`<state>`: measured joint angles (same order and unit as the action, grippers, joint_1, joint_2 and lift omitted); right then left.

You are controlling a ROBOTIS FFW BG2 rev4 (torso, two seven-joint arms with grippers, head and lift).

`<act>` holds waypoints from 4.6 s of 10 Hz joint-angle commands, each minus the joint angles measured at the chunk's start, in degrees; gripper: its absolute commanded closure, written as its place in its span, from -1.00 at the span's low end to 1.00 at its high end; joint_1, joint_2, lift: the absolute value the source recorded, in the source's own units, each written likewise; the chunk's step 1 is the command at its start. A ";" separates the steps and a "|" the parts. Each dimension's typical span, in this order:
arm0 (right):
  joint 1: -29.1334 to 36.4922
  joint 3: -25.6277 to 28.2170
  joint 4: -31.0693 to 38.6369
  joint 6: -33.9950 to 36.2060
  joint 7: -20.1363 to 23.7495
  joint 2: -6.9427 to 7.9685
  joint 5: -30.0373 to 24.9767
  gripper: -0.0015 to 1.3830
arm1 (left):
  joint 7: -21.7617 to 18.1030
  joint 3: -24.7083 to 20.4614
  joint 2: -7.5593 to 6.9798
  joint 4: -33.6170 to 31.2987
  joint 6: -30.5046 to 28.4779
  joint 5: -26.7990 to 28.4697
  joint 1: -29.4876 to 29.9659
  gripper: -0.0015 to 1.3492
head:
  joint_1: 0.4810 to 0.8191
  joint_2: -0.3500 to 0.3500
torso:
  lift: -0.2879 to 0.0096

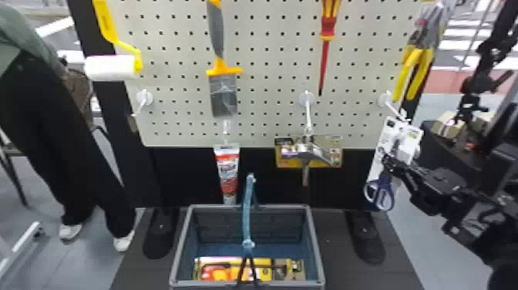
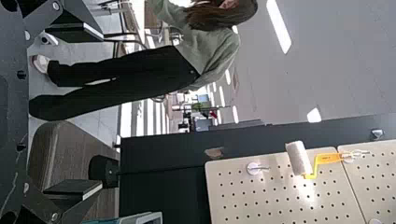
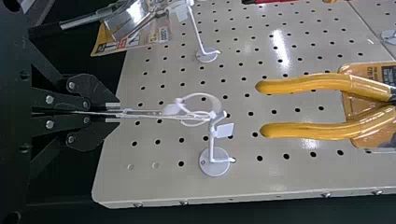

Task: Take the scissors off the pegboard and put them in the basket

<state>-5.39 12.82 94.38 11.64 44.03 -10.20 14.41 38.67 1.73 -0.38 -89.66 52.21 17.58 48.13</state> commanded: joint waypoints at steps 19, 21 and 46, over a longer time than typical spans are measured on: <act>21.17 -11.42 12.71 -11.73 -24.08 10.25 24.44 0.86 | 0.00 1.08 -0.94 0.00 -0.45 0.79 -1.22 -0.72 | -0.60 0.00 | 0.26; 20.43 -13.97 9.33 -13.13 -24.08 10.25 25.06 0.86 | 0.00 1.43 -1.29 0.43 -0.36 0.70 -1.71 -0.72 | -0.60 0.00 | 0.26; 8.50 -29.44 -8.52 -12.34 -19.16 8.44 32.53 -0.70 | 0.00 2.84 -1.90 2.11 -0.27 -0.09 -3.07 -0.72 | -0.60 0.00 | 0.26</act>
<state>3.11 -16.61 85.85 -0.80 24.89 -1.71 46.89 38.67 4.57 -2.30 -87.54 51.98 17.49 45.16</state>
